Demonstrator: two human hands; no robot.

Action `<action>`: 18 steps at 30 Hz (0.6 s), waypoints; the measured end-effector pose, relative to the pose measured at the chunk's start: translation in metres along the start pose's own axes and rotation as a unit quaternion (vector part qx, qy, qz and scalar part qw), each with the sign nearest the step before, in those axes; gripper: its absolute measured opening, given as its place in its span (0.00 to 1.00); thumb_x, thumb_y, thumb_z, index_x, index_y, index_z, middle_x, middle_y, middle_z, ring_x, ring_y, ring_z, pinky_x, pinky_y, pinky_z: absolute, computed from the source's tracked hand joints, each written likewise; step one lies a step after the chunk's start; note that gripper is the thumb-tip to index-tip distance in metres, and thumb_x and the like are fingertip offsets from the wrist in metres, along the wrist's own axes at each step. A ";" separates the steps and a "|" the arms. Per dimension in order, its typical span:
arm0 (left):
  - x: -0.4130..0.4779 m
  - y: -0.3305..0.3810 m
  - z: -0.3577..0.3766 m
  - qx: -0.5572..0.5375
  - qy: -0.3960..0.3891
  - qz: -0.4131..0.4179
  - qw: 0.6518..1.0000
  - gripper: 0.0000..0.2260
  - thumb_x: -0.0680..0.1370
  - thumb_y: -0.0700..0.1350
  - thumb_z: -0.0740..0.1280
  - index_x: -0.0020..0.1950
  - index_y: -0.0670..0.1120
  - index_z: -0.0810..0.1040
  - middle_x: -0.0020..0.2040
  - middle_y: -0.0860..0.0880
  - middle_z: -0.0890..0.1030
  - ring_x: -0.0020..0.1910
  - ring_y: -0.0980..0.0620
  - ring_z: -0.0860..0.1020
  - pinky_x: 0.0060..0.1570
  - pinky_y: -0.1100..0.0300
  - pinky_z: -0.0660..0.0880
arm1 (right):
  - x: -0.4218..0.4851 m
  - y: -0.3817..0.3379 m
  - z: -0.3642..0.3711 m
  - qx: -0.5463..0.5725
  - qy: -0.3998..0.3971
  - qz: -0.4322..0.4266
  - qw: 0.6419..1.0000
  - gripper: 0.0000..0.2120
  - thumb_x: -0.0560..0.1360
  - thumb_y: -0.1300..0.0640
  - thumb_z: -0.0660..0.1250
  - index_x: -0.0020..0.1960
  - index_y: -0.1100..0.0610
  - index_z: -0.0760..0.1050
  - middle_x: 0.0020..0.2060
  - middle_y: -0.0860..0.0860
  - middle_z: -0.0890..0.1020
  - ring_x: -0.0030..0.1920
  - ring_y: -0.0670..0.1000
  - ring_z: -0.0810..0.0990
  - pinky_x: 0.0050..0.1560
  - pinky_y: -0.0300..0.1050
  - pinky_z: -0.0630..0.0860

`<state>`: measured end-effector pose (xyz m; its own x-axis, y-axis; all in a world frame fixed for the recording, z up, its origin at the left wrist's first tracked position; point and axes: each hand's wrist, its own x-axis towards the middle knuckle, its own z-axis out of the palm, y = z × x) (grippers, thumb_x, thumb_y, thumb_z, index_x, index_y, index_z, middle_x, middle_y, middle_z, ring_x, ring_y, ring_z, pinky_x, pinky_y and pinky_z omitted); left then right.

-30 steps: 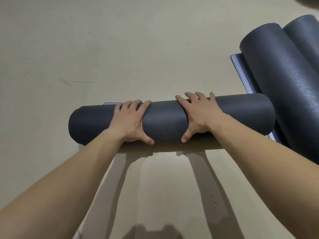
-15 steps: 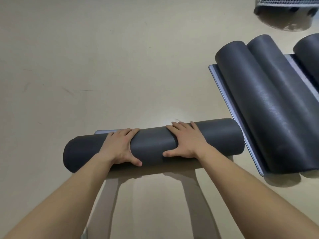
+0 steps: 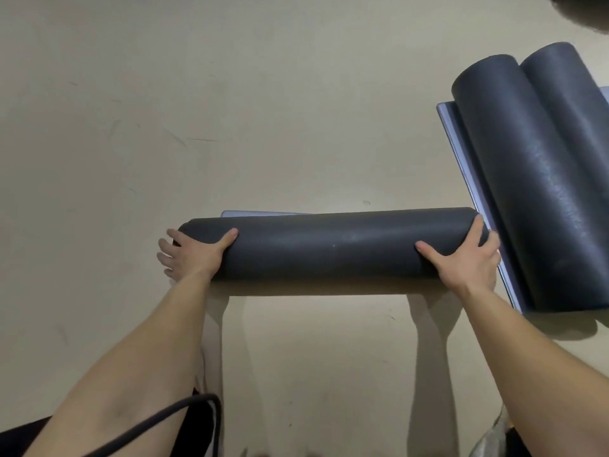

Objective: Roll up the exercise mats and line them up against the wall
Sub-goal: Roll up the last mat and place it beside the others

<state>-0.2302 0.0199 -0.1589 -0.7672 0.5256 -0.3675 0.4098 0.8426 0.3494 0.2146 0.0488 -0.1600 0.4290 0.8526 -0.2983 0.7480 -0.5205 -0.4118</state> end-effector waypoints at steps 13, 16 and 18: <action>0.012 -0.008 -0.010 -0.109 0.000 -0.003 0.994 0.49 0.67 0.74 0.72 0.76 0.43 0.67 0.73 0.43 0.74 0.70 0.37 0.74 0.67 0.43 0.71 | -0.004 -0.022 0.003 0.079 0.023 0.099 0.992 0.71 0.58 0.25 0.77 0.84 0.57 0.42 0.79 0.62 0.59 0.78 0.65 0.61 0.75 0.62 0.64; 0.011 -0.009 -0.004 -0.128 0.000 0.012 0.992 0.48 0.67 0.71 0.74 0.77 0.44 0.66 0.73 0.44 0.75 0.70 0.38 0.74 0.68 0.43 0.71 | -0.009 -0.012 0.011 0.086 0.025 0.103 0.991 0.71 0.59 0.26 0.77 0.83 0.59 0.42 0.80 0.62 0.57 0.78 0.64 0.61 0.75 0.61 0.64; 0.010 -0.016 0.001 -0.126 0.001 0.023 0.992 0.47 0.67 0.69 0.76 0.77 0.45 0.65 0.72 0.45 0.74 0.69 0.39 0.75 0.67 0.44 0.72 | -0.010 -0.006 0.013 0.086 0.027 0.092 0.992 0.71 0.59 0.27 0.78 0.83 0.59 0.44 0.80 0.61 0.58 0.78 0.64 0.62 0.75 0.61 0.64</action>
<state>-0.2442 0.0116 -0.1687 -0.7521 0.5619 -0.3442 0.3081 0.7616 0.5701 0.1998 0.0427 -0.1656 0.5803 0.7416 -0.3367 0.5593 -0.6634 -0.4971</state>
